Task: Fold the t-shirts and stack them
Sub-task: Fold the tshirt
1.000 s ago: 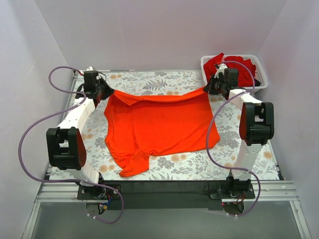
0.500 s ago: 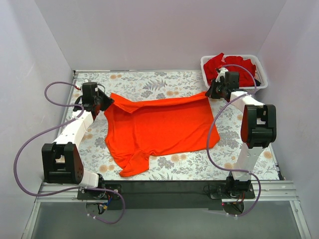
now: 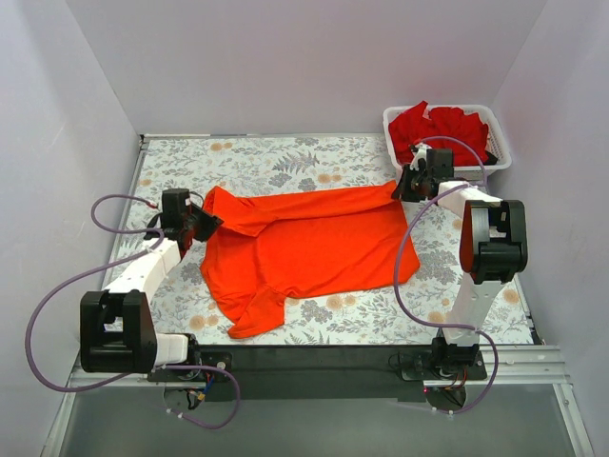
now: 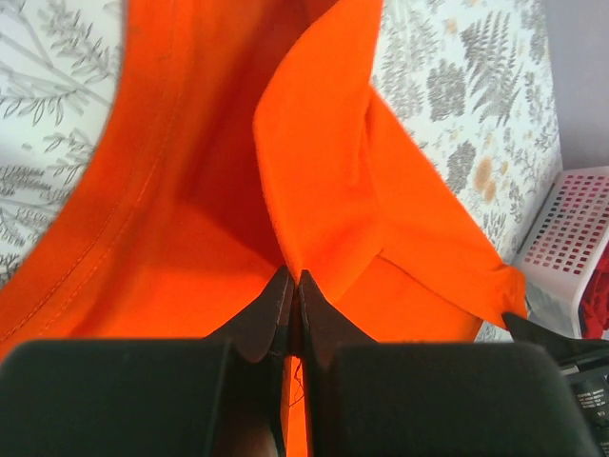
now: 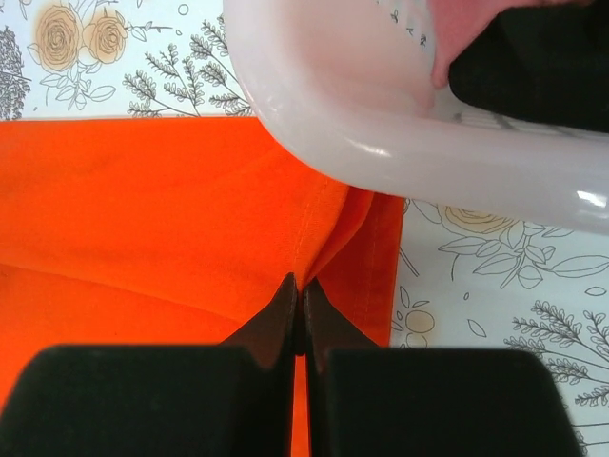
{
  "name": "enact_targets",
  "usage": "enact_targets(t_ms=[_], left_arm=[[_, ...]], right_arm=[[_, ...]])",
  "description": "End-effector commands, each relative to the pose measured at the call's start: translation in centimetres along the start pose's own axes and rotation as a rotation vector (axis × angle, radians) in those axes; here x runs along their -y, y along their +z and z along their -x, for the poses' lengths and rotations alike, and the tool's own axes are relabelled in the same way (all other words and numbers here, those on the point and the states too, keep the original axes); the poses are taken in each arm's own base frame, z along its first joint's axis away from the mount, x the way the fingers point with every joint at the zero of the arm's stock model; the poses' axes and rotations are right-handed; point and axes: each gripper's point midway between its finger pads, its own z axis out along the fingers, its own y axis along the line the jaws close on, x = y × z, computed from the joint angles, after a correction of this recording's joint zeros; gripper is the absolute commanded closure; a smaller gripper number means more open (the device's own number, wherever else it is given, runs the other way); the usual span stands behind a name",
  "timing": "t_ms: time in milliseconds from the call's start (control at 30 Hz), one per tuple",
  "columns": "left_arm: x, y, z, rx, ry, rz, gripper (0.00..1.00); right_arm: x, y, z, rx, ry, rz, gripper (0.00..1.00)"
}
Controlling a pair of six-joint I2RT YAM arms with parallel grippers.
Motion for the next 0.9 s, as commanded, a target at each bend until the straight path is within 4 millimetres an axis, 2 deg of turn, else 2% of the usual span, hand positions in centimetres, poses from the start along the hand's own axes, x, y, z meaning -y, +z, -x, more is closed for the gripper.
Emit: enact_targets(t_ms=[0,167,433,500,600,633,667,700,733,833,867], left_arm=[[0.5,-0.9,0.1,0.021,-0.053,-0.050,1.00],[-1.3,-0.9,-1.1,0.013,-0.088,-0.030,1.00],[-2.4,-0.5,-1.2,0.034,-0.090,0.001,1.00],[-2.7,-0.4,-1.2,0.039,-0.082,0.011,1.00],[-3.0,-0.5,-1.5,0.027,-0.080,0.013,1.00],[-3.4,-0.6,-1.9,0.017,-0.082,0.019,0.97],[-3.5,-0.8,-2.1,0.013,-0.079,0.017,0.81],[-3.4,-1.3,-2.0,0.020,-0.075,0.005,0.72],[-3.8,-1.6,-2.2,0.018,-0.071,0.015,0.57],[-3.8,-2.6,-1.6,0.046,-0.015,0.025,0.40],[-3.1,-3.0,-0.9,0.063,0.002,0.014,0.34]], right_arm=[[0.5,-0.1,0.1,0.012,0.008,-0.017,0.99],[0.9,0.3,-0.6,-0.004,0.018,-0.027,0.96],[1.3,0.6,-1.5,-0.022,0.040,-0.047,0.92],[1.5,0.6,-1.6,-0.023,0.044,-0.058,0.86],[1.8,0.3,-1.6,-0.019,0.047,-0.084,0.72],[1.9,0.0,-1.3,-0.012,0.043,-0.098,0.63],[1.9,-0.3,-1.3,-0.009,0.039,-0.105,0.57],[1.9,-0.6,-1.1,-0.003,0.036,-0.111,0.52],[1.8,-1.3,-0.8,0.007,0.030,-0.117,0.44],[1.1,-2.7,0.3,0.038,0.014,-0.127,0.30],[0.9,-3.1,0.3,0.033,0.010,-0.131,0.28]])
